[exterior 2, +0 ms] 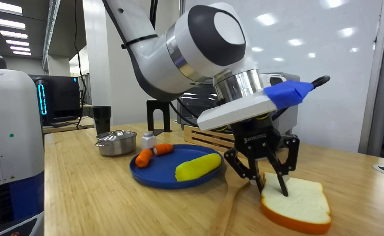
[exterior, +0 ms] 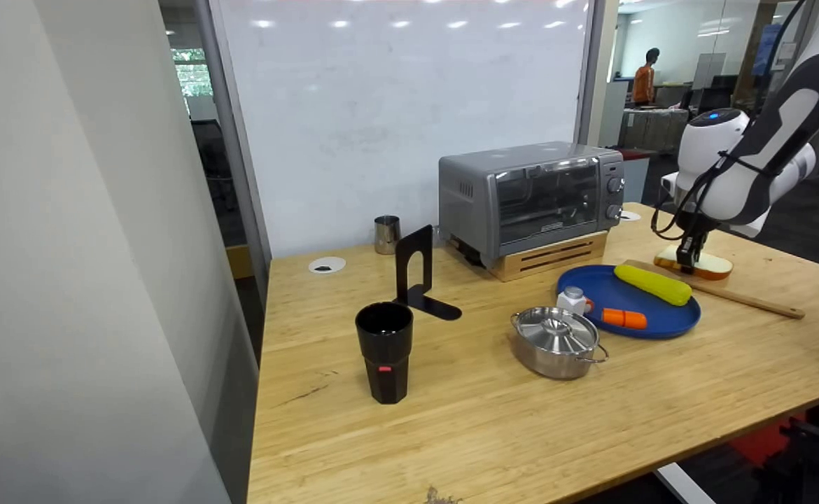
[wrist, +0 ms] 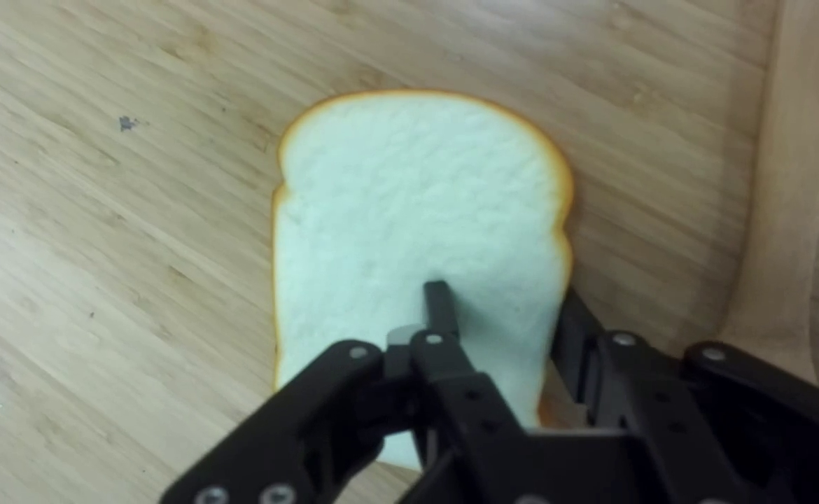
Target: Put the slice of bread on the plate
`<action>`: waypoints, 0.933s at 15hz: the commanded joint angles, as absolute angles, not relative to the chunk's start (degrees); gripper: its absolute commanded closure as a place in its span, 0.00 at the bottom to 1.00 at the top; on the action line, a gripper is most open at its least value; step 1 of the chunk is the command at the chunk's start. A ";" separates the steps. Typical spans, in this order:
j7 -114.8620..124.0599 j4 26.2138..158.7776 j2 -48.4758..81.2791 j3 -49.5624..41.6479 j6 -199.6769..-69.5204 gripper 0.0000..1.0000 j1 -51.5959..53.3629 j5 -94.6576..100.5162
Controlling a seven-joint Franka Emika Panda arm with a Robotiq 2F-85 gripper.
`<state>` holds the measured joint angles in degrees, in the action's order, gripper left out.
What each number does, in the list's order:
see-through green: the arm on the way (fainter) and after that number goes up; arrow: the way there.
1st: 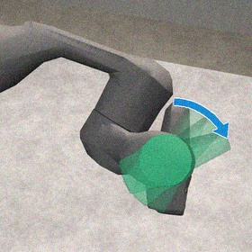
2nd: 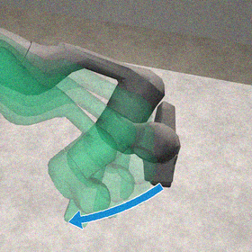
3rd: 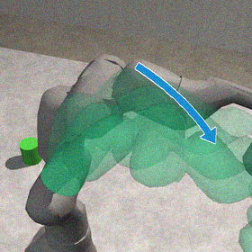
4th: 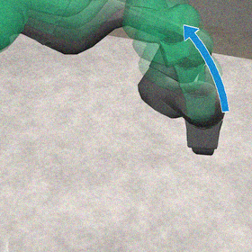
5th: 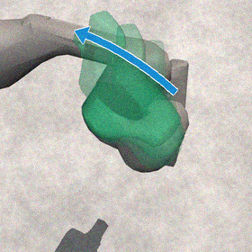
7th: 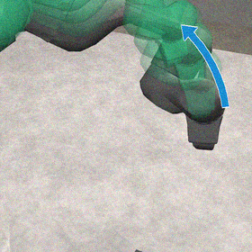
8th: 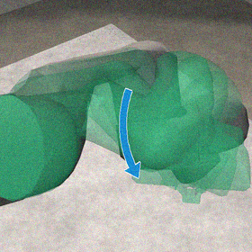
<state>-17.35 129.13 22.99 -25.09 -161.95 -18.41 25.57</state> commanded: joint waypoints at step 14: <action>-6.55 133.55 15.84 -34.45 -161.06 0.96 -14.06 37.53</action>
